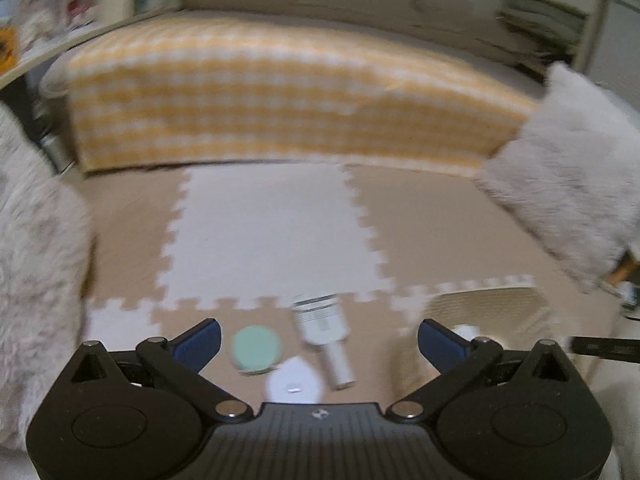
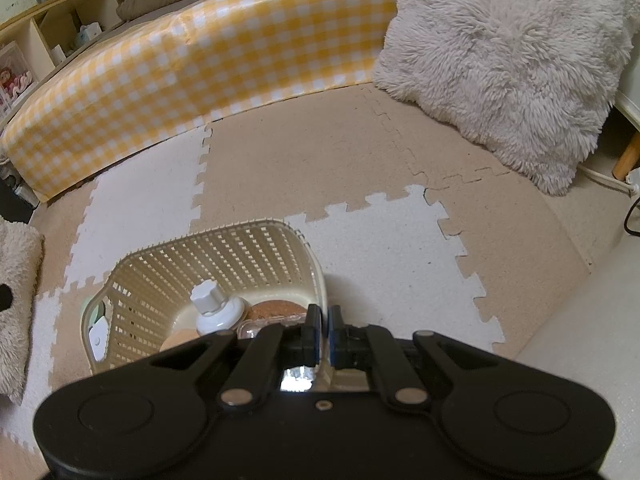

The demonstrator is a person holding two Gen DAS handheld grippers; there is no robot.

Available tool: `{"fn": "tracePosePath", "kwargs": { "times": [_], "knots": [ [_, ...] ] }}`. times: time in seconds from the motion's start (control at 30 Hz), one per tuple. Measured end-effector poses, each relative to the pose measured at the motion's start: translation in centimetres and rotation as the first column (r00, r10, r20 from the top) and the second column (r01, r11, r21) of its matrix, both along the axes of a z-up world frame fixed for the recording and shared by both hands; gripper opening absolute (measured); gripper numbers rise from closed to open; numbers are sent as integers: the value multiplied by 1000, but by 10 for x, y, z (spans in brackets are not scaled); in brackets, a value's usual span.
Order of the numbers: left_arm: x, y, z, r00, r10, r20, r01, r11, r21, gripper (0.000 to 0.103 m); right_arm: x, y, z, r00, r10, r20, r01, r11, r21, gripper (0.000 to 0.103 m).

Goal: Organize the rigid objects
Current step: 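Move the left tool to the white teardrop tape measure and grasp it, then carry the tape measure into the basket and open the left tool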

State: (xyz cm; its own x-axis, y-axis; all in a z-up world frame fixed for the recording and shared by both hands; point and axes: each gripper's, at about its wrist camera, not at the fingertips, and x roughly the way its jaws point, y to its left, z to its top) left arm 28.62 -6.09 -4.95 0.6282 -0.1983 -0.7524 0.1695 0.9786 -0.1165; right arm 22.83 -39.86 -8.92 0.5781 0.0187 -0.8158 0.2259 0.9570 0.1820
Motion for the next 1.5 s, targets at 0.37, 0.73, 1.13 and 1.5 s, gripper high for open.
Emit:
{"fn": "tracePosePath", "kwargs": {
  "times": [0.37, 0.73, 1.13, 1.5],
  "knots": [
    [15, 15, -61, 988, 19, -156, -14, 999, 34, 101, 0, 1, 0, 1000, 4, -5, -4, 1000, -4, 4],
    [18, 5, -96, 982, -56, -182, 62, 998, 29, 78, -1, 0, -1, 1000, 7, -8, -7, 1000, -8, 4],
    [26, -9, -116, 984, -108, -138, 121, 988, 91, 56, 0, 1, -1, 1000, 10, -7, -10, 1000, -16, 4],
    [25, -15, -117, 981, -137, -139, 155, 980, 127, 53, 2, 3, 0, 1000, 13, 0, -13, 1000, -23, 4]
  ]
}}
